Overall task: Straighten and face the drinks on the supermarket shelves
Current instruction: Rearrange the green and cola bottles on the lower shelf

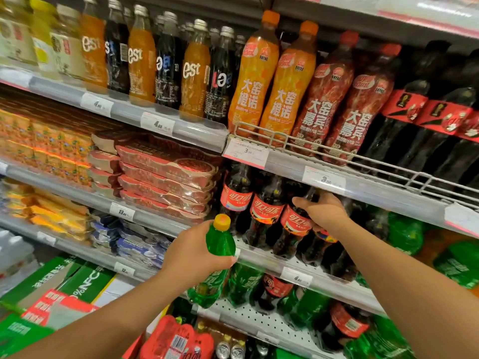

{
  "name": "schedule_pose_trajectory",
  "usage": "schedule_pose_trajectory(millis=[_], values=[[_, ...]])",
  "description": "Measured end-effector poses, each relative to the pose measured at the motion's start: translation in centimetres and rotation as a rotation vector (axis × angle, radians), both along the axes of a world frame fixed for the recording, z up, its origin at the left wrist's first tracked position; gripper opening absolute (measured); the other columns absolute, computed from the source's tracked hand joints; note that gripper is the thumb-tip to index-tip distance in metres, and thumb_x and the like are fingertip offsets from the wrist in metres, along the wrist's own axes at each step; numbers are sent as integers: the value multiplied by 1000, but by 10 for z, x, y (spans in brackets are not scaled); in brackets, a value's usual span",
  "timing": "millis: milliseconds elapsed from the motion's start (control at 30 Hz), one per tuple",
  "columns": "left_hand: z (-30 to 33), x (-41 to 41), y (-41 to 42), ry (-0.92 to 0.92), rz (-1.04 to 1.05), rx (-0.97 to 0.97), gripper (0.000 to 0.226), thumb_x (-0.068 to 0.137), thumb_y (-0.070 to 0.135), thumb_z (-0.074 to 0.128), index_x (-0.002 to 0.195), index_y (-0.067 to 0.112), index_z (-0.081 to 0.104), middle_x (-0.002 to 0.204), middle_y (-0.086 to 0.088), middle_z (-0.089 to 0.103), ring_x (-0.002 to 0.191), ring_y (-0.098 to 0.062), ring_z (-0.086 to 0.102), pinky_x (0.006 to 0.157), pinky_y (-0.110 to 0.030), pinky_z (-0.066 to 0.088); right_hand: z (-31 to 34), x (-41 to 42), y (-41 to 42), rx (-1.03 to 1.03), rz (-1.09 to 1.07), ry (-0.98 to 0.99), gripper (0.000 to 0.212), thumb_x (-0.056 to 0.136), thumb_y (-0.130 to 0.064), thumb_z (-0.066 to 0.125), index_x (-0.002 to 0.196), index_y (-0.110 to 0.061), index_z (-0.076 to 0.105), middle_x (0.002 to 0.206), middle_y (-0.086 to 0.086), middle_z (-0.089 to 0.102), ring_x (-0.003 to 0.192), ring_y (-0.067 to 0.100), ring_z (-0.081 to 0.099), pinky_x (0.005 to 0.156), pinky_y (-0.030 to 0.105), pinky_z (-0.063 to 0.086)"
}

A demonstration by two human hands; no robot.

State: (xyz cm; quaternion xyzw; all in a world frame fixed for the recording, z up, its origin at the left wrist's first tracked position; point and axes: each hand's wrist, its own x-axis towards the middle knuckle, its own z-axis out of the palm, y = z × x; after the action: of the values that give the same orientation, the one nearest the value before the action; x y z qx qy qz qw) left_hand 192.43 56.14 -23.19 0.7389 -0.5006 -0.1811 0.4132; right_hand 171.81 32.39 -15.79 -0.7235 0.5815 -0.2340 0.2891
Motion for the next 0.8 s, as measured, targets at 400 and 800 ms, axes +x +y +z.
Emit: schedule_pose_trajectory(millis=[400,800], values=[[8,-7,-5,55,-23,-14,56,50,58,77,99,44,55,87,14,67,82,-9,63,74,-43,56,-13,6,-3,37,-35,-5,69,72,-60,74,115,-21,37,62,14,69,52,29,68,44,40,58],[8,-32,-14,-36,-168,24,60,52,61,77,103,46,50,88,18,63,82,-10,61,71,-36,55,-51,-32,106,-98,105,-93,75,89,-40,62,152,-27,23,85,-8,71,63,6,62,58,16,47]])
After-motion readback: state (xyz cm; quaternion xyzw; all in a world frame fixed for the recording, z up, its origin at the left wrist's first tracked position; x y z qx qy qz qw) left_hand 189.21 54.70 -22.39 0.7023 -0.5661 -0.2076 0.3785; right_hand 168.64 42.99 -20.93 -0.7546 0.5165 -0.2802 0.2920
